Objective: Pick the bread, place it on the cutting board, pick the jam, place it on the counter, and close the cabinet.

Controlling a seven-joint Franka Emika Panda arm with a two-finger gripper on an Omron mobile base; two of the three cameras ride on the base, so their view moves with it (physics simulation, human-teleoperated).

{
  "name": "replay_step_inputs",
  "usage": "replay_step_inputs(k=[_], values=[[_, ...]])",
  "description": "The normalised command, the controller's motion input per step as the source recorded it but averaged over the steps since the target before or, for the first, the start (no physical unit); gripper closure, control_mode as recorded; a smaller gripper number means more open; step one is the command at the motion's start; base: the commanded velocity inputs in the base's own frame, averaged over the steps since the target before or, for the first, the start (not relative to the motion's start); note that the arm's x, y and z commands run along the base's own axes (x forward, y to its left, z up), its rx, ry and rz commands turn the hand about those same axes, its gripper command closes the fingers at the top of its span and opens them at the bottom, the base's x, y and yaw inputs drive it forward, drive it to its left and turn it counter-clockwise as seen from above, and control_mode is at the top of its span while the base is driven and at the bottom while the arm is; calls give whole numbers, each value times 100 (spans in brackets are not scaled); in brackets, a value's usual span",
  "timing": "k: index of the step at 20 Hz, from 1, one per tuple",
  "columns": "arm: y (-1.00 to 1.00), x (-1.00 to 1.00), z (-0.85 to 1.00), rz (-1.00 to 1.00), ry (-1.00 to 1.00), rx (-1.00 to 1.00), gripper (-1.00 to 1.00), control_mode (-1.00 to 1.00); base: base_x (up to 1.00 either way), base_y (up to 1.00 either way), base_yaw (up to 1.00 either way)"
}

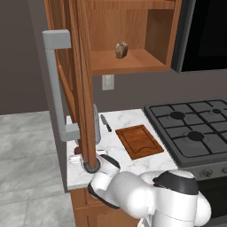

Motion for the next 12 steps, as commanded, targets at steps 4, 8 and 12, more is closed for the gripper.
replay_step_inputs(k=[4,8,12], values=[[-35,-9,13,0,0,2,-100,-100,0,0,0],[-35,-3,19,0,0,2,-100,-100,0,0,0],[-29,-1,30,0,0,2,-100,-100,0,0,0]])
